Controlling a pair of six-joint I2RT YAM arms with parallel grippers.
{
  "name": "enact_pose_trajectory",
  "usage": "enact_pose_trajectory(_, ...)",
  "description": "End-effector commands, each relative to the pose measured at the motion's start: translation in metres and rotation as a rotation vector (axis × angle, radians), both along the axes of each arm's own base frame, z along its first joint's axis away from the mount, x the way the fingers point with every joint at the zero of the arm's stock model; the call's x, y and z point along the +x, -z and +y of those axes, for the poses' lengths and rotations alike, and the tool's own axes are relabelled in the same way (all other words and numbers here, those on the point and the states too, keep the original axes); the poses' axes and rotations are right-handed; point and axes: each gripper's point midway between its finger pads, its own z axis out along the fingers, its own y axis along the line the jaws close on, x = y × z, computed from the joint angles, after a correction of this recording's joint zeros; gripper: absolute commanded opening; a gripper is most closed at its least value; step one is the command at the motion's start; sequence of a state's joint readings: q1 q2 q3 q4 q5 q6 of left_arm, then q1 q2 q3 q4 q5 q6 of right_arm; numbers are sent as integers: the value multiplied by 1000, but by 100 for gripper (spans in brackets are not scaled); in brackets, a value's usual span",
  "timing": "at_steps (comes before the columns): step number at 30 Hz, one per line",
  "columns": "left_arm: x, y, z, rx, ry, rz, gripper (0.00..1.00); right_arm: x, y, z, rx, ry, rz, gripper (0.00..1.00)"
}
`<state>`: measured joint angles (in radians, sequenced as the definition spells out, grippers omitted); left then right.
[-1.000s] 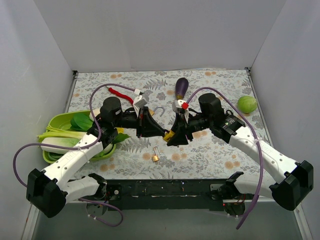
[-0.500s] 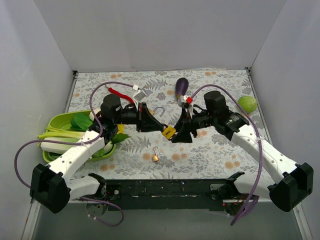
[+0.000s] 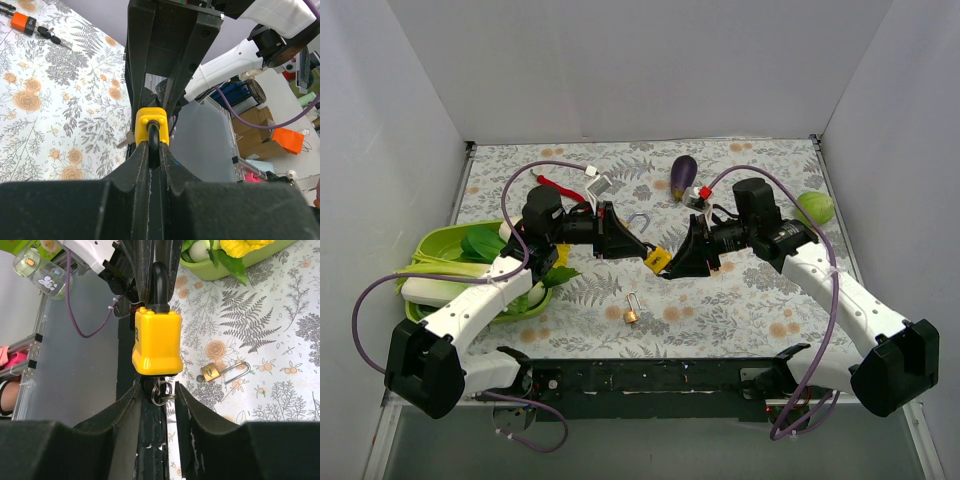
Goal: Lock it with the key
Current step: Lock the lock.
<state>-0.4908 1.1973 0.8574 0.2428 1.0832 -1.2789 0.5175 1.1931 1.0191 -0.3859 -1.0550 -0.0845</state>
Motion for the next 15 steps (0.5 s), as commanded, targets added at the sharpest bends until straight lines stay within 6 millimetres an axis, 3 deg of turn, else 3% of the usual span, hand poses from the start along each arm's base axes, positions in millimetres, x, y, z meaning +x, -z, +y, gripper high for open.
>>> enact_pose_trajectory(1,-2,-23,1,-54,14,-74,0,-3,-14,4,52,-45,4,39)
enact_pose_trajectory(8,0,-20,0,-50,12,-69,0,0,-17,3,76,-49,81,21)
enact_pose_trajectory(10,-1,-19,0,-46,12,-68,0,-1,-18,3,81,-56,100,2)
enact_pose_trajectory(15,12,-22,3,-50,-26,-59,0,-2,-14,-1,65,-45,107,1)
